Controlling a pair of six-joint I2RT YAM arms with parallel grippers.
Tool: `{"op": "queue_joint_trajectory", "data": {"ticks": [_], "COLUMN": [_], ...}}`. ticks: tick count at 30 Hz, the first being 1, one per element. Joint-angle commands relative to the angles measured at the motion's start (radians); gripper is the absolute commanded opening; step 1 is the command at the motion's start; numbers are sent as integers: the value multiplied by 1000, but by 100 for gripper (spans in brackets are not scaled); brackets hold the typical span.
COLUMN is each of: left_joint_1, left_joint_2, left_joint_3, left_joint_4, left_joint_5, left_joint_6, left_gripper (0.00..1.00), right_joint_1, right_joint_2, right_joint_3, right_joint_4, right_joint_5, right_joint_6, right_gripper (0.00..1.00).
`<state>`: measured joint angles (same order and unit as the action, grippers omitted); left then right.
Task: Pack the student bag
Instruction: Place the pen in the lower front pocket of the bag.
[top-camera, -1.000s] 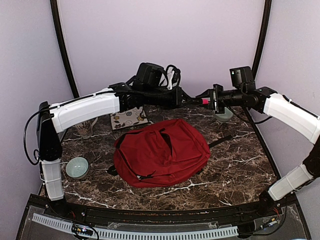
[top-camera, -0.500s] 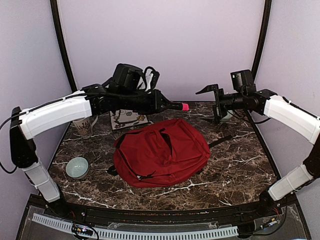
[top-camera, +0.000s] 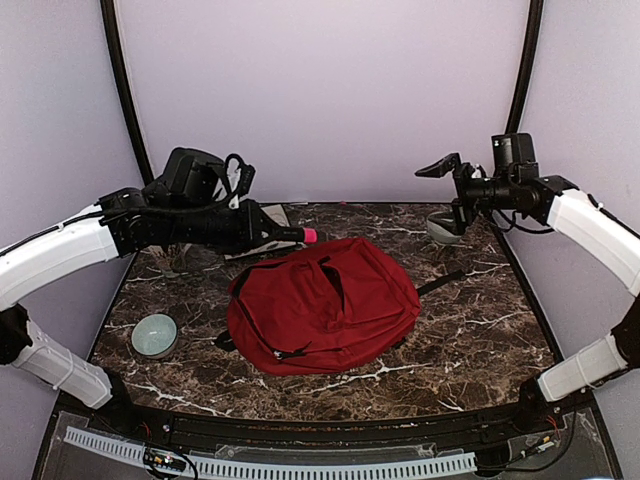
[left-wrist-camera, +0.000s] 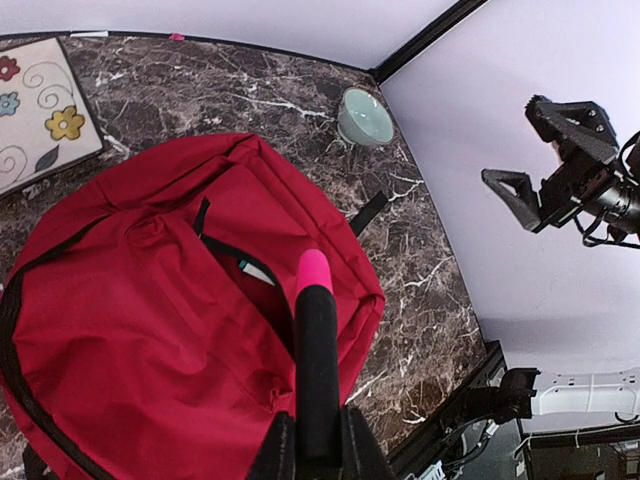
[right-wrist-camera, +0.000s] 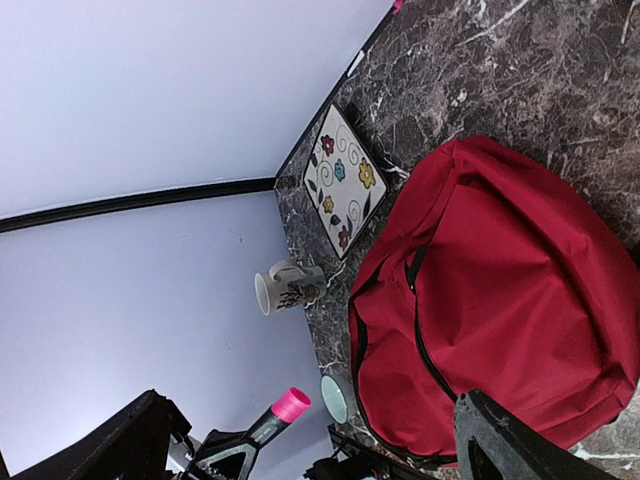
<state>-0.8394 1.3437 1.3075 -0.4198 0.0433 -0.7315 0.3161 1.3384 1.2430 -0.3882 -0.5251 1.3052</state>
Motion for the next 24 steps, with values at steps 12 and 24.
{"op": "queue_joint_trajectory", "data": {"ticks": [12, 24], "left_joint_1": [3, 7], "left_joint_2": [-94, -85], "left_joint_3": [-124, -219], "left_joint_4": [-82, 6], "left_joint_5": [-7, 75], "left_joint_6": [-89, -160], "left_gripper": [0, 0], "right_joint_1": [-208, -278], "right_joint_2": [-93, -107], "right_joint_3": [-167, -254], "right_joint_4": [34, -27], "right_joint_5": [-103, -208], "right_joint_6": [-246, -285], "right_gripper": [100, 99]}}
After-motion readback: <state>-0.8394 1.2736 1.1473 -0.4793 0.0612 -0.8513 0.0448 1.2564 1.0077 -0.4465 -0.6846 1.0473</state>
